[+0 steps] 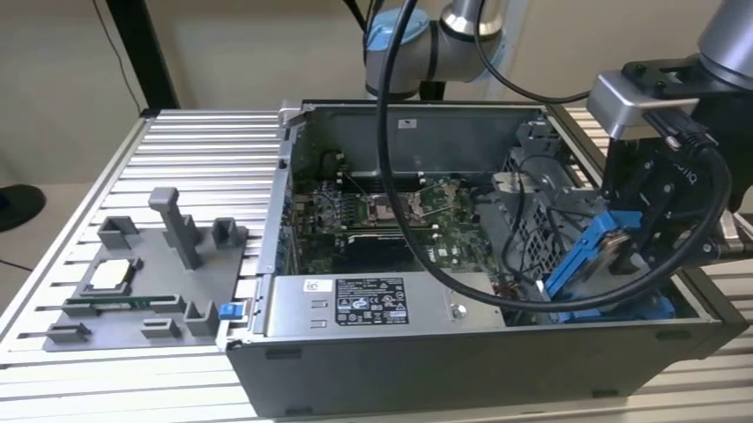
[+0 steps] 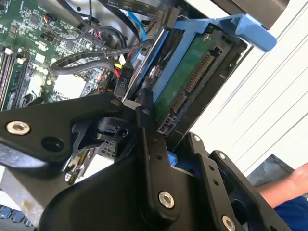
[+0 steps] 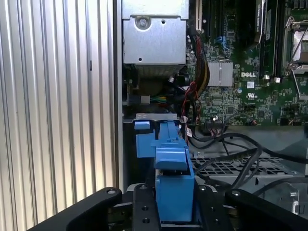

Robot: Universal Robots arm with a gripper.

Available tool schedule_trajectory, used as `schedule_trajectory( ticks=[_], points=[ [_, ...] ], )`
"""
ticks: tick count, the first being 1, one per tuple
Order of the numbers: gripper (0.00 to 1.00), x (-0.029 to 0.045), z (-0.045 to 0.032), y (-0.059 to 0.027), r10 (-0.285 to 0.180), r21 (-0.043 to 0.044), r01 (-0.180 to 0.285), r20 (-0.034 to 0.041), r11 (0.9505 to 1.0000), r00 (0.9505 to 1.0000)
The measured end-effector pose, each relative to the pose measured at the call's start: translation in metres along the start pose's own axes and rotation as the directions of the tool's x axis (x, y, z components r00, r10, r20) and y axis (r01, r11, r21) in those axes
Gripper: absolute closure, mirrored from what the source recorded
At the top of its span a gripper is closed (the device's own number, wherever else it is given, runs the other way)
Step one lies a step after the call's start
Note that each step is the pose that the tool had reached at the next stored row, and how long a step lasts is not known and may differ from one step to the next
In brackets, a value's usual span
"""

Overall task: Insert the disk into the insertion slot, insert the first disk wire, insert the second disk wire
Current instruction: 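Insert the disk into the insertion slot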

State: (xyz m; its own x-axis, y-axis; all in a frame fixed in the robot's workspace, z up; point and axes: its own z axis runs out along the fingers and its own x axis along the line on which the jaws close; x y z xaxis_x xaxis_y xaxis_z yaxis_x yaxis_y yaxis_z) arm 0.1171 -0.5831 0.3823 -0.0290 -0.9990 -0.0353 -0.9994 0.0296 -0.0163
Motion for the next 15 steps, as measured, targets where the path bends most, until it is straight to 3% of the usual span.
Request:
schedule_trajectory(
  ticks=[4,15],
  points=[
    [1.00,-0.0003,-0.0099,0.0007,0.000,-0.0002,0.000,-0.0002,1.0000,1.0000],
    [1.00,-0.0066,-0.0104,0.0052,0.003,0.0072,-0.003,0.0022,1.0000,1.0000]
  ],
)
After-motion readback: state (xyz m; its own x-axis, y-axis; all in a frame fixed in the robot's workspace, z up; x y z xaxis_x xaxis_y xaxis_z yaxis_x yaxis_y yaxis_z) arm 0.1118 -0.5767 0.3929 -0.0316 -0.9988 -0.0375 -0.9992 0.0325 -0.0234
